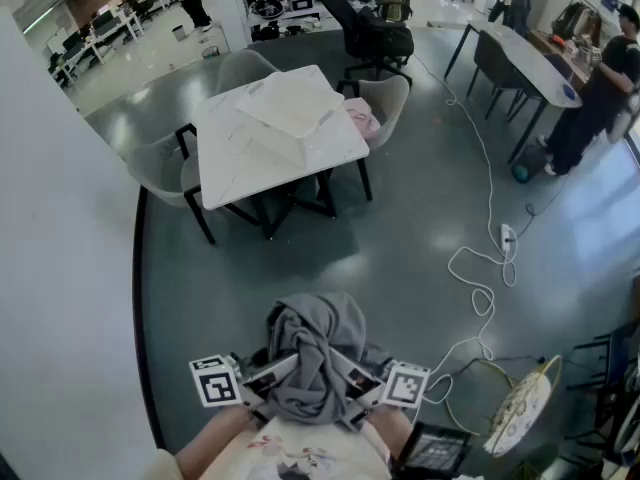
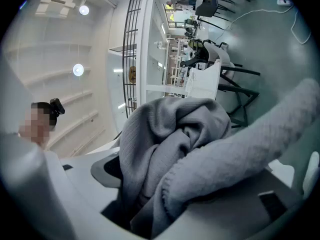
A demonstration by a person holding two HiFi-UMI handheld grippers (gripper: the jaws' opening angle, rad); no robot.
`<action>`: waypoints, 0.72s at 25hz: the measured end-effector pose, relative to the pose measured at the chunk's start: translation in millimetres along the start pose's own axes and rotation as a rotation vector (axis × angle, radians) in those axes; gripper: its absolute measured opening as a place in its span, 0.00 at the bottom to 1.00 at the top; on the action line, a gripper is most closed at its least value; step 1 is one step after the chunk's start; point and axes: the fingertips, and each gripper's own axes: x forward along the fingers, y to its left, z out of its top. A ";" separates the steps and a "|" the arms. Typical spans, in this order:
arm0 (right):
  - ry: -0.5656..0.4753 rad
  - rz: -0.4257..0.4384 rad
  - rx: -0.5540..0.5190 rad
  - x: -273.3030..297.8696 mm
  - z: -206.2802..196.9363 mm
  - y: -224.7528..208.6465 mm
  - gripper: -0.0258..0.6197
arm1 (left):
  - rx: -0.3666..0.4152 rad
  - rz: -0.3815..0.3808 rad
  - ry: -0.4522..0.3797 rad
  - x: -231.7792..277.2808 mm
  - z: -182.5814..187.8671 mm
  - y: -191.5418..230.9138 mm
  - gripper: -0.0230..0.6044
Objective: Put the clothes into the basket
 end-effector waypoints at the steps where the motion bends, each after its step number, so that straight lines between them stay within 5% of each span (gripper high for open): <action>1: 0.001 0.000 0.002 -0.2 -2.0 -0.4 0.57 | -0.015 0.024 0.000 -4.6 -3.4 5.9 0.58; 18: -0.017 -0.029 0.023 10.0 3.7 -14.6 0.57 | -0.065 0.024 0.020 -3.4 5.2 27.4 0.58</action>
